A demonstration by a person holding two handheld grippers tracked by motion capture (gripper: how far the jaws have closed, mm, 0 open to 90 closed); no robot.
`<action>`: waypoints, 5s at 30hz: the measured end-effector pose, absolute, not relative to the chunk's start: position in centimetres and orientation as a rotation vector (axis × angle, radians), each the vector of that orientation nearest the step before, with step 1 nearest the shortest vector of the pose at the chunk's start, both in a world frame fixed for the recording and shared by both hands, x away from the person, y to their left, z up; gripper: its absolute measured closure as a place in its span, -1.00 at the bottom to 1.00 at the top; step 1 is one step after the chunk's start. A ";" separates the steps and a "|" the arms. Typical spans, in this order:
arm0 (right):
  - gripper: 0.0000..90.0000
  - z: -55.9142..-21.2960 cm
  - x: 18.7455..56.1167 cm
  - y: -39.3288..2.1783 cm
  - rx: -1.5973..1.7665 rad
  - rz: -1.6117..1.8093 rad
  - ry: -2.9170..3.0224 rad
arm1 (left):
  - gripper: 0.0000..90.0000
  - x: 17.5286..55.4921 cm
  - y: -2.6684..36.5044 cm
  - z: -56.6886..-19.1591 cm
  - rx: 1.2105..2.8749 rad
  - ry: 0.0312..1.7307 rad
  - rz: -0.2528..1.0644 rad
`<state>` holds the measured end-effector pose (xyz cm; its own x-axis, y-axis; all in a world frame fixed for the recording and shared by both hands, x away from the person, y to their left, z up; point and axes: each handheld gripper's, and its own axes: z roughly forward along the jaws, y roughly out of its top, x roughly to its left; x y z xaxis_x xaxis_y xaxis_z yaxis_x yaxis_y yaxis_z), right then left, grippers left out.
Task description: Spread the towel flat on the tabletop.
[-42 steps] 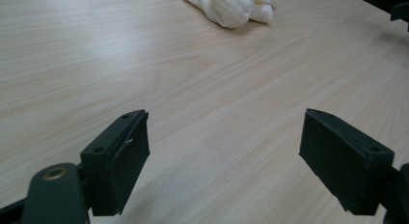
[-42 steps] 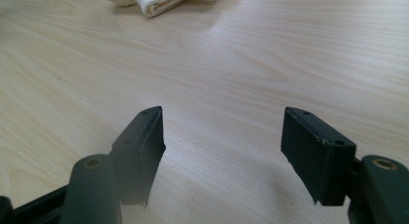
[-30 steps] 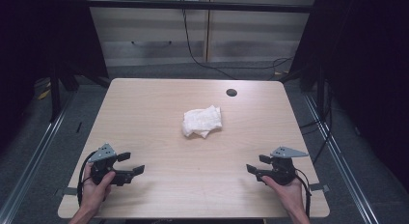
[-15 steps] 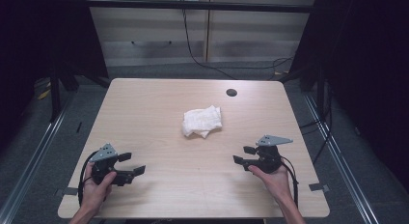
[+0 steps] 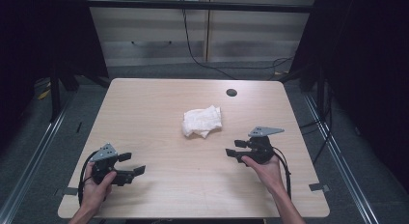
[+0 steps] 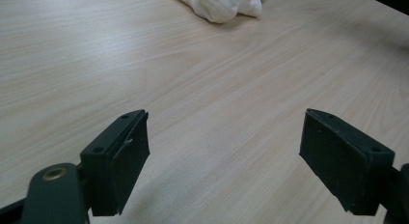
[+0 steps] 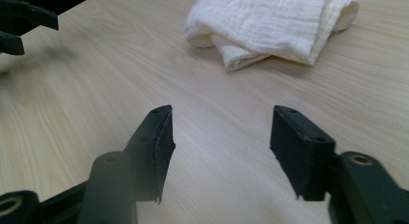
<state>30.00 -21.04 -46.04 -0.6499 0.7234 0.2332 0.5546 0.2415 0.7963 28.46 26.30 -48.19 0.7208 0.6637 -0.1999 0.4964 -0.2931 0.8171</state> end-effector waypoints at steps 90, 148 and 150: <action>0.82 -50.0 42.1 -13.3 1.182 1.145 2.565 | -0.61 28.6 26.1 -48.2 1.973 0.870 0.216; 0.54 -49.3 29.1 -12.4 0.890 1.164 2.719 | -0.54 28.9 25.5 -48.3 1.977 0.897 0.205; 0.43 -49.0 29.0 -12.6 0.894 1.158 2.718 | -0.53 29.0 25.5 -48.3 1.977 0.903 0.206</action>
<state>29.00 -12.60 -49.03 -0.8310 0.5302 0.1685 0.4889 0.5513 0.6761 28.95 25.49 -48.28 0.7165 0.6672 -0.2037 0.5125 -0.3054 0.8025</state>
